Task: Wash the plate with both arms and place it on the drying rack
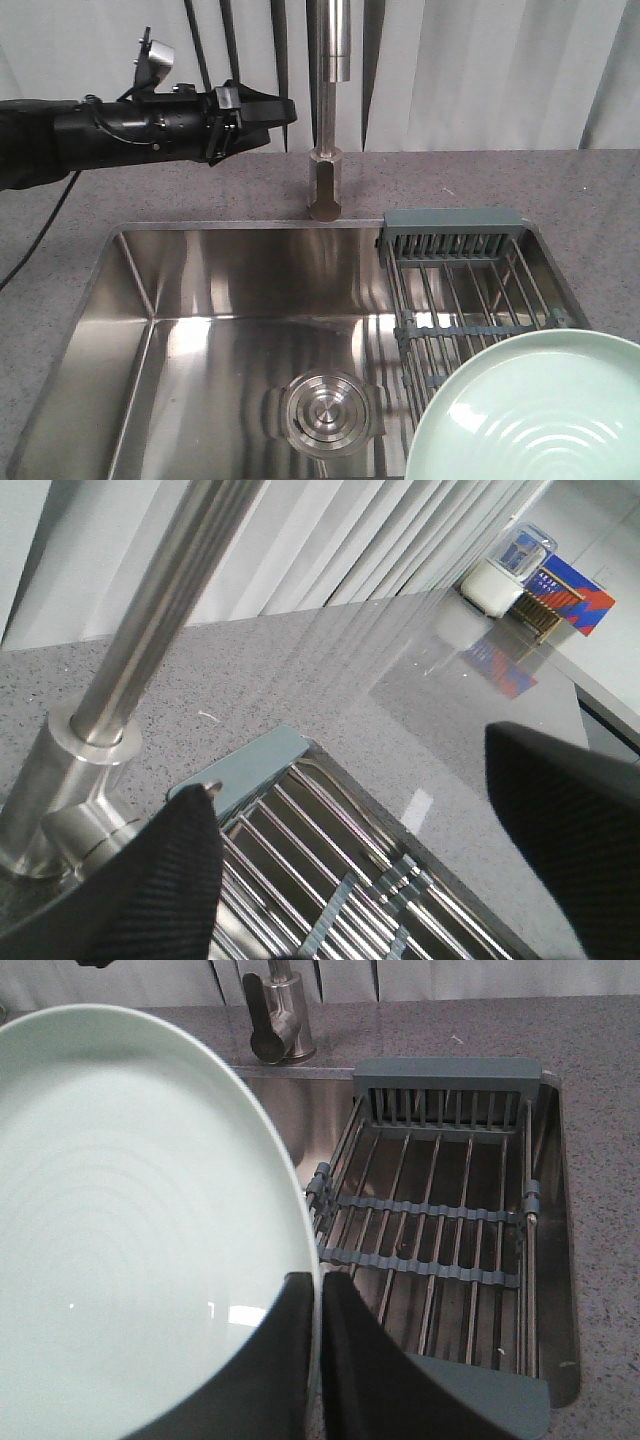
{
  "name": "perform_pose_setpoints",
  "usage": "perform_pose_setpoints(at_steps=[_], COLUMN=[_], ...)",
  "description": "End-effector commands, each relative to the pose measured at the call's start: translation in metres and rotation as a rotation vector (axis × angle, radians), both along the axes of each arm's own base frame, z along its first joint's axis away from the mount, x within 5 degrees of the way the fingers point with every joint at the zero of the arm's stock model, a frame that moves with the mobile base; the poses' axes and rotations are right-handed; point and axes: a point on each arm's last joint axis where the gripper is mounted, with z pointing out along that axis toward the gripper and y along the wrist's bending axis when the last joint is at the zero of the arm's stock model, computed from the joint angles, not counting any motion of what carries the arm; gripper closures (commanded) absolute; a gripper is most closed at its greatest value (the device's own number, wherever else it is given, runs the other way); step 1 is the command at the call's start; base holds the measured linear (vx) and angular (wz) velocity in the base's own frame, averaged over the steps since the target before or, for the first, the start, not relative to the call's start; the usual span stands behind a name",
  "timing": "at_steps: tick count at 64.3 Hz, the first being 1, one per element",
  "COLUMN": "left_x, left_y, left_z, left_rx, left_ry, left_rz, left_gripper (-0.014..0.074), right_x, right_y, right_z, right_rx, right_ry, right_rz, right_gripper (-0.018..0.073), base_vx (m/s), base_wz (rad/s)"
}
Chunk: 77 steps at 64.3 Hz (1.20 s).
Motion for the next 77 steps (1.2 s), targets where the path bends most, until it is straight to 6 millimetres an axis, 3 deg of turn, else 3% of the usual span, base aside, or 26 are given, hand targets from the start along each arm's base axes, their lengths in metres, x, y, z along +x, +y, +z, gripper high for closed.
perform_pose_setpoints(at_steps=[1,14,38,65,77], left_x=[0.006,0.032,0.051,0.048,0.041], left_y=[-0.01,-0.021,-0.044,-0.07,-0.073], left_z=[0.029,0.017,-0.002,-0.018,-0.023], left_rx=[-0.088,-0.108,-0.125,-0.132,-0.088], left_ry=[-0.072,-0.057,-0.02,0.041,0.074], left_rz=[-0.012,-0.026,-0.047,-0.154,-0.217], left_gripper=[0.0063,0.0063,0.0063,0.0063,0.0063], right_x=[0.004,0.004,0.004,0.004,0.004], right_y=[0.0,0.0,0.0,0.0,0.0], right_z=[0.013,0.013,0.013,0.013,0.013], right_rx=[0.024,0.024,0.024,0.024,0.024], right_ry=[-0.072,-0.072,-0.072,-0.073,-0.071], right_rz=[-0.017,-0.017,-0.017,-0.017,-0.017], right_gripper=[0.0561,0.0561,0.0561,0.0561,0.0561], base_vx=[0.0,0.0,0.0,0.0,0.0], base_wz=[0.0,0.0,0.0,0.0,0.0])
